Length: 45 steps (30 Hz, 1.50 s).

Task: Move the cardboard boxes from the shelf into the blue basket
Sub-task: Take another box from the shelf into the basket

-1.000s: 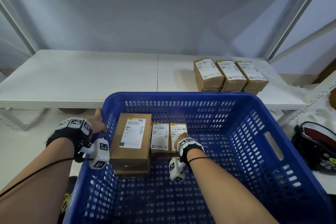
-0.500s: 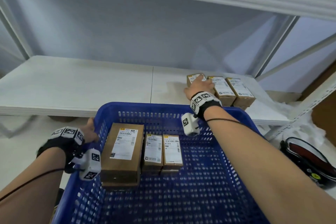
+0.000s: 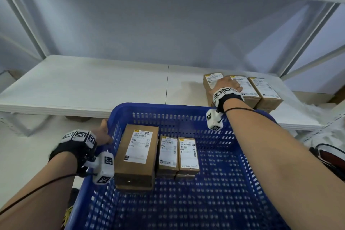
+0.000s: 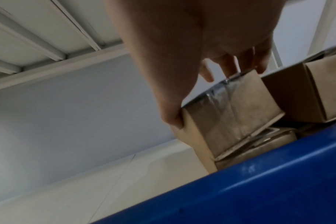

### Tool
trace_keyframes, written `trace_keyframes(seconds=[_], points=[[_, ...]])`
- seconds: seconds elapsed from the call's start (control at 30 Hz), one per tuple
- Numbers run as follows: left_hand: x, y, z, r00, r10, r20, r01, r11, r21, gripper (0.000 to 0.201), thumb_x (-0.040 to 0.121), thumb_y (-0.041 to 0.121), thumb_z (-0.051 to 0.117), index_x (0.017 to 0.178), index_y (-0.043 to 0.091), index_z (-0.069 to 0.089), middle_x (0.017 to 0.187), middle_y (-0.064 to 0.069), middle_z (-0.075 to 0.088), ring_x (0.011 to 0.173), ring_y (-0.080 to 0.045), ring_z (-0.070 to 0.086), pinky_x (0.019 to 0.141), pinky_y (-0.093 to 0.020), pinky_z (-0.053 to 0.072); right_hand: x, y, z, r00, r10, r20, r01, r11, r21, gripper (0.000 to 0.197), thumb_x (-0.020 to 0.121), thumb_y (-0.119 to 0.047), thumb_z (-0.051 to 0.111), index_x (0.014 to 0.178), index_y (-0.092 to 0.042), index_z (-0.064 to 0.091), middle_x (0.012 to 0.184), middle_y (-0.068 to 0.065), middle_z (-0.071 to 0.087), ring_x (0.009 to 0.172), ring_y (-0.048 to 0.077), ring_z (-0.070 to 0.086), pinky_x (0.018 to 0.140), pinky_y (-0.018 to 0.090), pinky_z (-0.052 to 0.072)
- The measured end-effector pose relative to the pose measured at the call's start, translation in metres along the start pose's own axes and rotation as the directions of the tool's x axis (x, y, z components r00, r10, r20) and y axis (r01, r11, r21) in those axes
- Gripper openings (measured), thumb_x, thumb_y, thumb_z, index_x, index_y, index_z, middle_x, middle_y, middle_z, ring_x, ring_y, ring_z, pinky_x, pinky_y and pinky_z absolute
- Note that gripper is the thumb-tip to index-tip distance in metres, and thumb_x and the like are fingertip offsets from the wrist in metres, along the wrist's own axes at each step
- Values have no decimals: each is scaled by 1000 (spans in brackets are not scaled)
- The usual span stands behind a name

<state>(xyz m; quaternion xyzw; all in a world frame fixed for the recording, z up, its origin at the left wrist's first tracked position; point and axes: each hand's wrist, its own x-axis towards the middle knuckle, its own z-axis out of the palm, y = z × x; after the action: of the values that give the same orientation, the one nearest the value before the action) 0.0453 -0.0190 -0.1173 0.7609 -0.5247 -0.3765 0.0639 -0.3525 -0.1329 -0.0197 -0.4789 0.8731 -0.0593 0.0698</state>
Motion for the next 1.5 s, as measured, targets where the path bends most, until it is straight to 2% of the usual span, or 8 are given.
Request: trace_keyframes(seconds=[0.17,0.47,0.7,0.83,1.0,1.17,1.33,1.5], points=[[6,-5,-1,1000,-1,27,2,1000,-9,73,72,-3,64,132,12,26,110,-30,57,99,-46,61,86,-61,51,-14,-1,-1,996,-61,-58,66,994,92,123,68,-50,81,149,5,8,146,28,29,134,43,33,112,51,31],[-2,2,0,1000,-5,-3,6,999,50,77,76,-4,63,137,8,19,112,-32,57,100,-46,61,89,-58,51,-88,24,-14,981,-144,-132,171,958,230,110,60,-60,78,138,-3,27,135,18,32,124,39,39,102,51,42],[-8,8,-3,999,-31,-31,34,993,114,80,77,3,66,140,7,17,113,-29,58,103,-43,59,93,-52,50,-129,62,14,956,-166,242,164,986,26,127,56,-68,74,147,-2,15,138,18,28,130,38,33,105,53,38],[2,3,-4,999,-49,-11,49,993,107,84,73,4,69,139,9,18,113,-29,57,102,-44,59,92,-55,50,-136,76,26,910,-160,383,215,971,-107,119,68,-65,70,150,-1,13,148,18,24,137,34,24,108,49,36],[15,-6,-5,998,-58,-16,60,987,147,88,69,10,70,138,13,16,113,-27,58,101,-42,60,92,-55,50,-129,93,58,875,-52,481,139,980,-146,103,67,-58,73,144,-5,31,135,16,36,124,31,41,98,39,46],[-2,3,-9,999,-38,3,37,987,155,85,69,10,71,136,11,18,110,-29,60,98,-42,62,90,-54,51,-119,111,89,804,-21,594,187,957,-220,48,82,-44,68,114,-8,58,106,12,59,91,26,57,84,32,52],[-28,17,-6,1000,14,-18,-12,995,102,75,82,-1,63,141,4,17,100,-21,55,74,-28,55,60,-32,42,-109,119,133,789,27,614,132,968,-212,75,72,-51,73,134,-12,54,131,16,55,114,29,57,95,34,51],[-17,9,-6,1000,-6,-3,6,997,73,74,79,-3,65,138,6,21,110,-30,60,94,-40,61,79,-47,51,-98,120,174,771,60,634,20,993,-119,86,72,-51,79,139,-6,49,140,16,51,120,28,57,94,31,50]])
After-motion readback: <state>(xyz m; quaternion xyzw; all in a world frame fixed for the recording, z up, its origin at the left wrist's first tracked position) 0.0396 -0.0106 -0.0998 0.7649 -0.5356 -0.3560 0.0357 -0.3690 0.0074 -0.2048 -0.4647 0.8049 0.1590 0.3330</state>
